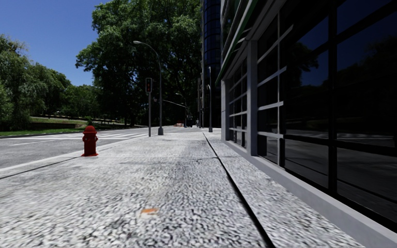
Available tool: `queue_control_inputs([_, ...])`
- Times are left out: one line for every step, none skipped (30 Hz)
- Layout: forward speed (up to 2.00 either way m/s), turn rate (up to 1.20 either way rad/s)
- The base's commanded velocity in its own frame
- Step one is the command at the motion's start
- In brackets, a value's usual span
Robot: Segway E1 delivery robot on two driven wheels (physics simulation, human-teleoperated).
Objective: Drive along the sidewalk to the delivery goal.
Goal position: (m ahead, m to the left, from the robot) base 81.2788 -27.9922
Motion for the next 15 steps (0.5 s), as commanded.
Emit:
queue_control_inputs([2.00, 0.00])
queue_control_inputs([2.00, 0.00])
queue_control_inputs([2.00, 0.00])
queue_control_inputs([2.00, 0.00])
queue_control_inputs([2.00, 0.00])
queue_control_inputs([2.00, 0.00])
queue_control_inputs([2.00, 0.00])
queue_control_inputs([2.00, 0.00])
queue_control_inputs([2.00, 0.00])
queue_control_inputs([2.00, 0.00])
queue_control_inputs([2.00, 0.00])
queue_control_inputs([2.00, 0.00])
queue_control_inputs([2.00, 0.00])
queue_control_inputs([2.00, 0.00])
queue_control_inputs([2.00, 0.00])
